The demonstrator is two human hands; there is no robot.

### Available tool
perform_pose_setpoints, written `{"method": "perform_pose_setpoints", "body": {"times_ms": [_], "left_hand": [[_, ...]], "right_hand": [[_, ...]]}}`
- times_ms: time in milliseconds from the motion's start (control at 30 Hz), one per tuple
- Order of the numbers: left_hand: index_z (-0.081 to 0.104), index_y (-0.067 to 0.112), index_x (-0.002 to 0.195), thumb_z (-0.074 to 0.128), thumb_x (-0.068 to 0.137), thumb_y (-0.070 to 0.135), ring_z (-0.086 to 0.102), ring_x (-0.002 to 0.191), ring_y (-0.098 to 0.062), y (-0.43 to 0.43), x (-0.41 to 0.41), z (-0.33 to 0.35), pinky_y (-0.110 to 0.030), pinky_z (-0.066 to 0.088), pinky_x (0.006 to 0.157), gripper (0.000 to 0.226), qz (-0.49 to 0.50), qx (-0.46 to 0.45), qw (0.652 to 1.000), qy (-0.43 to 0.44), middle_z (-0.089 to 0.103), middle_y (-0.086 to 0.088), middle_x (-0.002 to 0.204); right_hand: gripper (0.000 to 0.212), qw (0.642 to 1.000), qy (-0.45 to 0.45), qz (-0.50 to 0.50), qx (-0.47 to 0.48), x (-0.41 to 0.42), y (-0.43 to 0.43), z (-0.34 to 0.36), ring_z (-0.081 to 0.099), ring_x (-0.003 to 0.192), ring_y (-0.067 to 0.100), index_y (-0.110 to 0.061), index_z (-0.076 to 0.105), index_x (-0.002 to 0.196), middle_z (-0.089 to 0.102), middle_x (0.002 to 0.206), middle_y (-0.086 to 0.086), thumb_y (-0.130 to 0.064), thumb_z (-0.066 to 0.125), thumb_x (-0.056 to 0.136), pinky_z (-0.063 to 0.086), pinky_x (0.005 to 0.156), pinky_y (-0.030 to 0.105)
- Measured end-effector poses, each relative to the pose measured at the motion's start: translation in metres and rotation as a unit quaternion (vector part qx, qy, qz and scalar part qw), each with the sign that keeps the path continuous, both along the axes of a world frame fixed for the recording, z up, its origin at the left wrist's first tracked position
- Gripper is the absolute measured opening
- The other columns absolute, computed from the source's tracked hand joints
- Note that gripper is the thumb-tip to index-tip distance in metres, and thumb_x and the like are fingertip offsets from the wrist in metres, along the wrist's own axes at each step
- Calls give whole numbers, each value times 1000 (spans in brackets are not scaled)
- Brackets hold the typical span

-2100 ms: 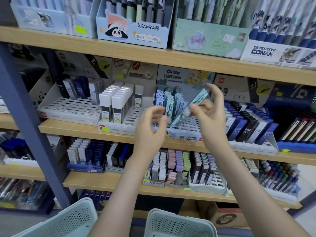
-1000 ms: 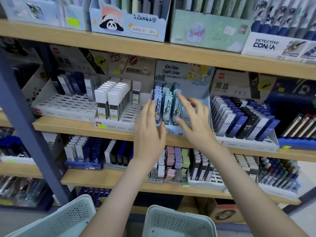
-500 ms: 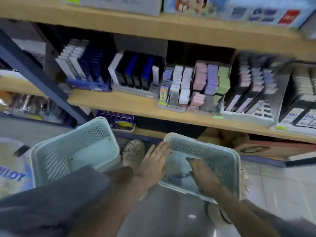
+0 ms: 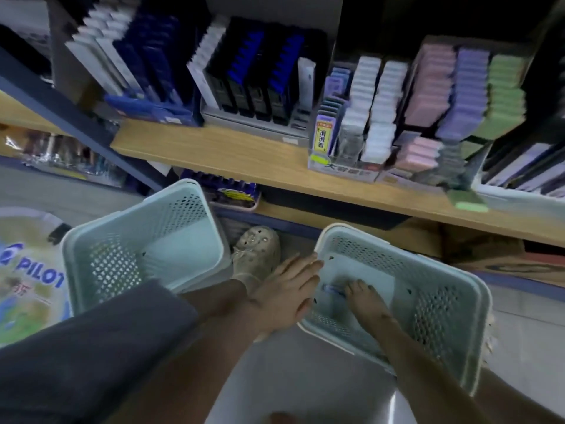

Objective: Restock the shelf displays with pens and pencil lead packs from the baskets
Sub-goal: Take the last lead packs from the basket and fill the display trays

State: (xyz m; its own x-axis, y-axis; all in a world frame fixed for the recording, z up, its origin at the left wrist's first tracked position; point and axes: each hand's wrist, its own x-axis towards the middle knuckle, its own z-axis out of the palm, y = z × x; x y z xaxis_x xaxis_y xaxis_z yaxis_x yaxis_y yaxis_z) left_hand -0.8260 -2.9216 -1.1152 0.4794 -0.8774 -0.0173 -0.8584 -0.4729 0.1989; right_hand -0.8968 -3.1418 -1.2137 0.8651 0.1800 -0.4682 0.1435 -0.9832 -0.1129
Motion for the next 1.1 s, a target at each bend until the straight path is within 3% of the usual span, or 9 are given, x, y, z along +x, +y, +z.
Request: {"method": "perform_pose_setpoints", "body": {"times_ms": [133,233,367,467,533,633,800,900,1100], "left_hand": [[63,9,116,45,85,34,37,131,-22,-9,-4,14,-40,31,108,43,58,-22,998,25,55,-9,135],[52,14,131,45,94,39,38,129,-20,-25,-11,48,-32,36,103,45,164,-1,981,105,50,-3,137],[44,15,136,57,93,37,51,122,-18,-47,-23,98,-24,37,96,50,232,-51,916,324,53,-1,134],[58,10,112,61,92,24,65,99,-19,-54,-28,140,-35,49,90,25,231,-149,891,360,69,-3,107],[59,5,96,59,92,15,66,85,-24,-54,-29,168,-41,50,81,12,214,-193,895,342,70,-8,89],[56,9,90,58,93,19,65,80,-23,-50,-25,215,-31,48,75,10,179,-188,918,300,70,-6,84],[59,17,103,55,96,26,60,85,-14,-41,-5,304,-27,43,73,12,120,-187,953,206,66,4,91],[57,21,119,53,96,32,55,105,-12,-37,13,354,-29,45,88,26,99,-228,967,62,62,5,112],[55,11,128,46,95,33,44,122,-16,-36,55,412,-30,37,103,40,160,-452,865,-147,51,-5,130]], "right_hand": [[44,989,-92,-92,64,-5,2,55,59,65,27,-9,66,81,59,76,8,-4,85,42,46,51,30],[22,935,-154,-237,215,-6,7,110,51,83,23,-6,60,98,54,92,7,0,65,77,34,67,26],[14,848,-165,-346,367,-5,16,193,56,77,18,-16,56,93,60,85,4,-9,61,83,45,69,28],[23,792,-191,-360,455,-9,26,253,58,74,13,-24,54,86,61,80,2,-4,65,82,47,70,27],[27,774,-213,-345,486,-12,29,287,57,71,2,-26,55,84,61,77,-6,-1,65,84,45,70,22],[29,750,-262,-322,516,-12,29,339,56,76,1,-27,55,91,61,83,-8,1,64,85,43,77,21],[46,724,-350,-236,545,-3,29,442,54,71,-3,-32,53,107,53,80,-4,10,57,86,48,69,16],[38,715,-407,-193,534,7,29,496,61,75,3,-31,57,104,60,77,-12,4,59,88,48,72,16],[23,604,-536,-213,550,41,17,562,62,80,4,-29,55,105,59,89,1,-8,54,95,51,75,18]]}}
